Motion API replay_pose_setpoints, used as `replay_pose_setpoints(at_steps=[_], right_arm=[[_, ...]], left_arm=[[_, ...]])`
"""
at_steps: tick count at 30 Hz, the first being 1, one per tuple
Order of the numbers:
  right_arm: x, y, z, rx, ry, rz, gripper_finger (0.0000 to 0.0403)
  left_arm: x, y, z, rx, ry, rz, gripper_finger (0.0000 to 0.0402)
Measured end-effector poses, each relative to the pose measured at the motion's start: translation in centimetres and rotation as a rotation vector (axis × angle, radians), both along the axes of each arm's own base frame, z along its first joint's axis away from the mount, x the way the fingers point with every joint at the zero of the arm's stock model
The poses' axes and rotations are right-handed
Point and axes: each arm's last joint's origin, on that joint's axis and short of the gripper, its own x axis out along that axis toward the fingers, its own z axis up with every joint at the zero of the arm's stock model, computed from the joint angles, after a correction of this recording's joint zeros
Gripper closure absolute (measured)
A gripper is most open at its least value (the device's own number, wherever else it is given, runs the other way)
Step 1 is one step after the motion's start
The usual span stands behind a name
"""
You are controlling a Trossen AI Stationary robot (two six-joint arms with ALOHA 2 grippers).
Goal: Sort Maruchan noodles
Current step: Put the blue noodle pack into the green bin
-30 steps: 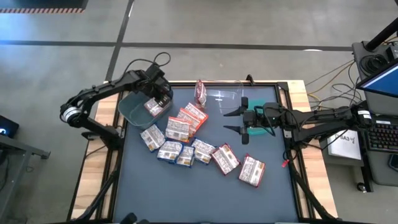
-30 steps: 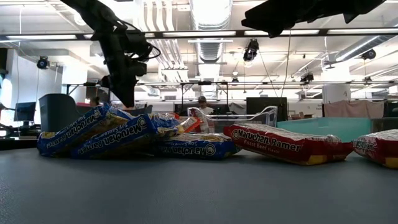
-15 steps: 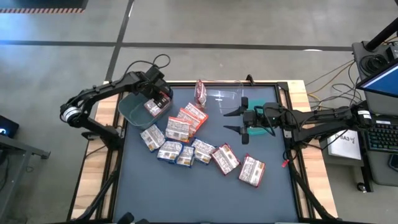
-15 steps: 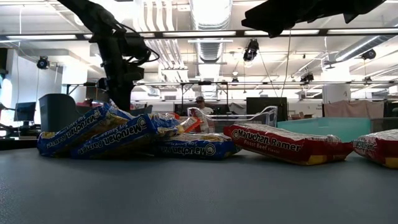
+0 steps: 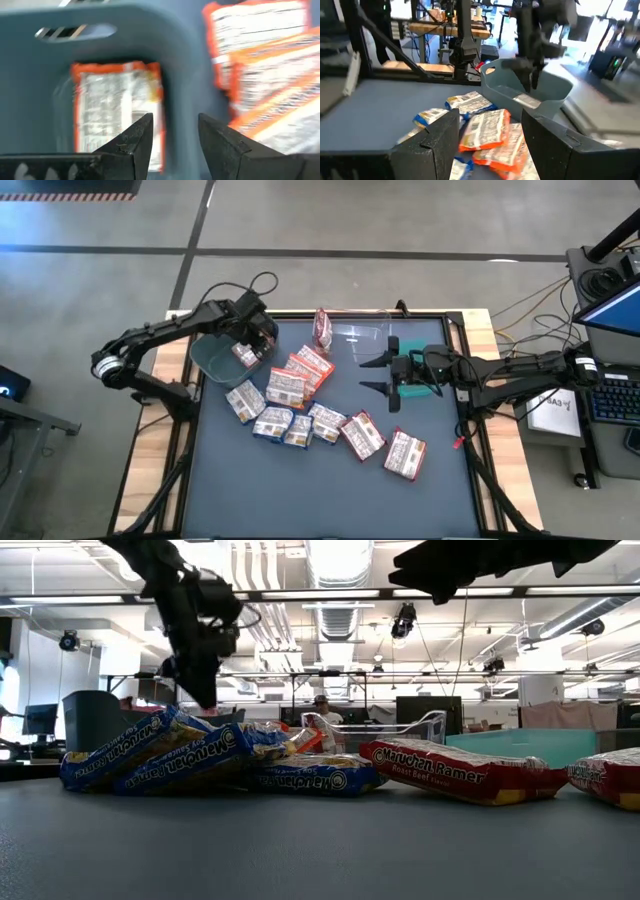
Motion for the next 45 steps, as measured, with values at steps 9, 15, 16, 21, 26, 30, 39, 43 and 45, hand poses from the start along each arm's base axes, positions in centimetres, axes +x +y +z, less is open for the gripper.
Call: replay_pose_setpoints(at_steps=[9,15,16,21,26,30,39,43,45], right_arm=[[1.2,0.9,-2.6,0.409,0.138,-0.039,0.02],[3.1,1.4,-3.4,0.594,0.283,-0.101,0.02],[3.4,1.5,-3.4,0.615,0.322,-0.118,0.02],[4.9,2.3,-3.1,0.681,0.552,-0.202,0.02],[5.8,3.3,-3.5,0.788,0.86,-0.404,0.02],[6.9,4.4,-3.6,0.771,1.063,-0.517,0.02],[12.5,6.0,-2.1,0.597,1.088,-0.442,0.02],[14.7,6.3,-3.3,0.454,1.126,-0.318,0.02],[15.5,6.6,-4.4,0.394,1.146,-0.266,0.02]], left_arm=[[2.1,-6.9,4.0,0.185,-0.293,-0.303,0.0264],[2.2,-11.5,3.7,0.304,-0.453,-0.561,0.0264],[2.2,-12.1,3.4,0.316,-0.483,-0.587,0.0264],[1.6,-14.0,2.0,0.358,-0.619,-0.658,0.0264],[0.9,-14.3,1.4,0.372,-0.649,-0.661,0.0264],[0.8,-14.2,1.8,0.424,-0.638,-0.641,0.0264],[0.6,-14.2,4.1,0.537,-0.593,-0.735,0.0264],[-0.1,-14.3,4.6,0.539,-0.531,-0.789,0.0264],[-0.6,-14.3,4.7,0.539,-0.529,-0.79,0.0264]])
